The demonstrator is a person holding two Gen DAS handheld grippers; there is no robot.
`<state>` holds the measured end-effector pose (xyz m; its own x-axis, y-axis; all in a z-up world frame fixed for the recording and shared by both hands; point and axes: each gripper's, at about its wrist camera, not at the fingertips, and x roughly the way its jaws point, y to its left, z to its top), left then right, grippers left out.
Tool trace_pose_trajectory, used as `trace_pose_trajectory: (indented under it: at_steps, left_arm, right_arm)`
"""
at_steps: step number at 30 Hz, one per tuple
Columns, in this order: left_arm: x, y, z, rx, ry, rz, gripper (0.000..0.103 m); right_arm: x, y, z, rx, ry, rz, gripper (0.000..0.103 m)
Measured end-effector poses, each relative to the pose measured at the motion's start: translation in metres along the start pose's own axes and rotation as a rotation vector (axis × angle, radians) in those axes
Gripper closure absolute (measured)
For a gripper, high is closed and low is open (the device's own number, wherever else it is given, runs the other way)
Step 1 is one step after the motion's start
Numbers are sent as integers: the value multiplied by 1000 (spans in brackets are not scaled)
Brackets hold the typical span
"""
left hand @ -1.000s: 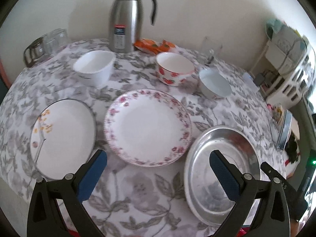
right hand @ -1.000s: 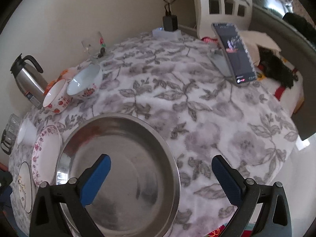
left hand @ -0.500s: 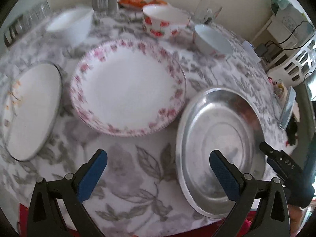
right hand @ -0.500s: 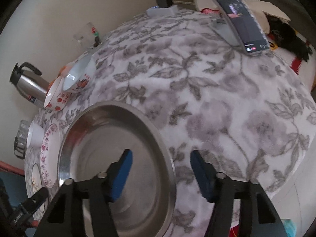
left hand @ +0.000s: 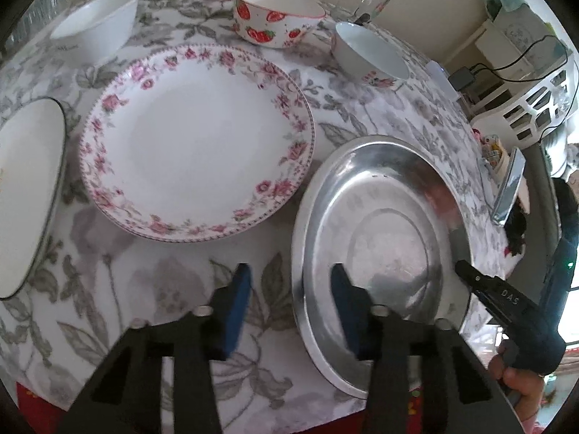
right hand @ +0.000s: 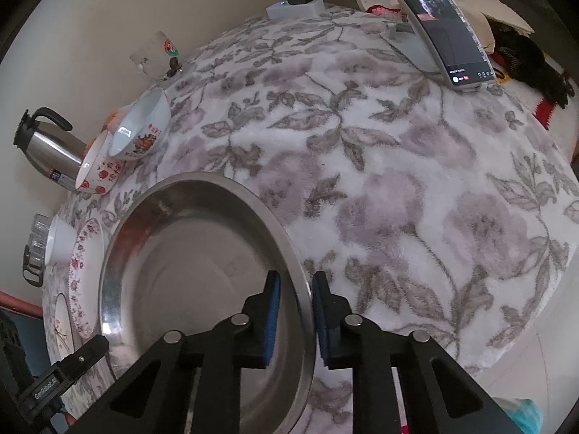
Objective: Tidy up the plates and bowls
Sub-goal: 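Lift the steel tray with the right tool toward the yellow-flower plate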
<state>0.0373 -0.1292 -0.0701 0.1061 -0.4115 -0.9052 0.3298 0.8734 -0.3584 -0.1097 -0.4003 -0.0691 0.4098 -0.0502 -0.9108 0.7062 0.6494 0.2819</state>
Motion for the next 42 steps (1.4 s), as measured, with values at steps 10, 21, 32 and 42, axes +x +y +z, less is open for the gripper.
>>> trace_pose_trajectory:
  at_steps: [10,21,32,42]
  left_arm:
    - [4,2,-2,-13,15,-44,91]
    - [-16,-3,3,20,-57,-75,92]
    - [-34,-2,6,18,-116,-108,92]
    - [-61,-6,8,43,-214,-138,92]
  right_arm:
    - [0,-4,1,13,-1,15,87]
    - [-27,-1,-2,11,-75,61,90]
    - [-39,2,-2,19,-108,124,90]
    - [-61,8,-2,13,-199,210,90]
